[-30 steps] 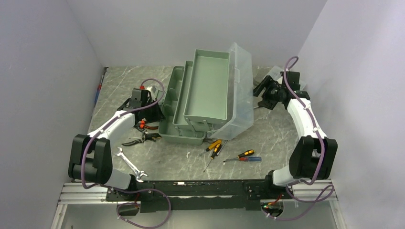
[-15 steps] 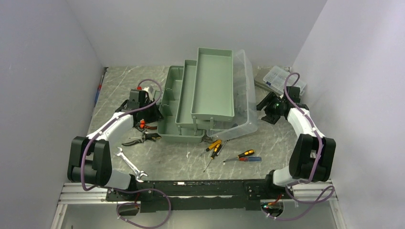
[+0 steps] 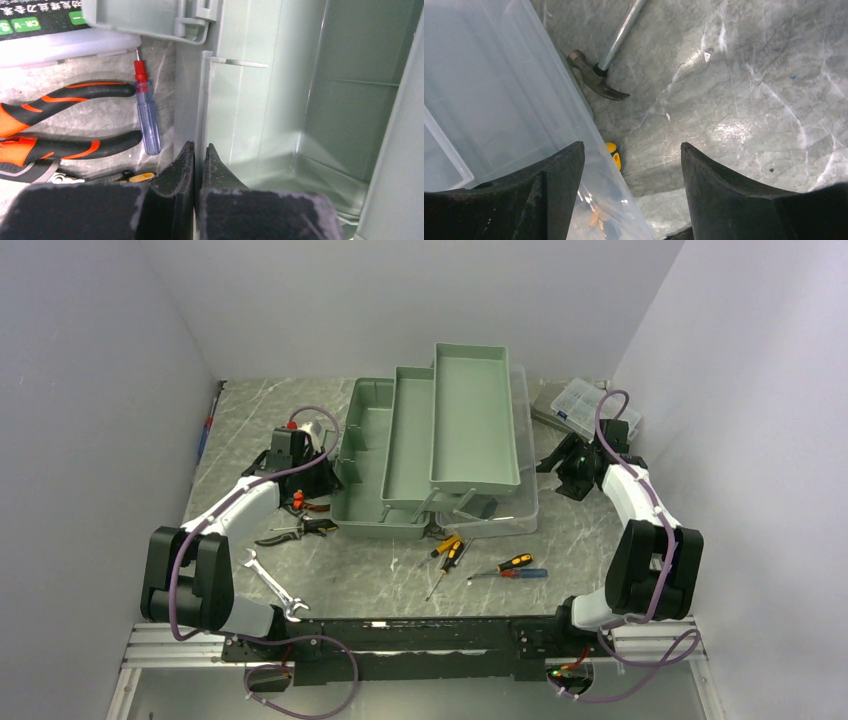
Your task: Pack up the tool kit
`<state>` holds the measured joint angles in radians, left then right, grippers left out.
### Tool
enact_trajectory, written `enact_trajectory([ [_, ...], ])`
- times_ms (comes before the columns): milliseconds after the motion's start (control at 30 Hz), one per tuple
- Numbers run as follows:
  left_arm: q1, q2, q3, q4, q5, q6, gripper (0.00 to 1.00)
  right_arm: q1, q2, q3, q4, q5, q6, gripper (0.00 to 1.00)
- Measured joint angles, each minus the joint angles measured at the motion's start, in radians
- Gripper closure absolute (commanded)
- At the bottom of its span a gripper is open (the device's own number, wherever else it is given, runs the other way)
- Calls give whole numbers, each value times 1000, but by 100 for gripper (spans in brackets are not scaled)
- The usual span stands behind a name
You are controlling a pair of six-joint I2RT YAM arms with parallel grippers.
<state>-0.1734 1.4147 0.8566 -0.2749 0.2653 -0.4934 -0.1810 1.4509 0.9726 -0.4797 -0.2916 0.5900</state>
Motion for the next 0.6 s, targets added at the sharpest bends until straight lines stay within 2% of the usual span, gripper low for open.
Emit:
enact_trajectory([
  [233,-2,1,0,4,6,-2,100,-8,-2,0,-34,57,-16,28],
  [400,-2,1,0,5,7,-2,100,-9,-66,7,-63,88,-50,34],
  [600,-2,1,0,5,8,-2,100,15,-171,175,-109,113,-100,39],
])
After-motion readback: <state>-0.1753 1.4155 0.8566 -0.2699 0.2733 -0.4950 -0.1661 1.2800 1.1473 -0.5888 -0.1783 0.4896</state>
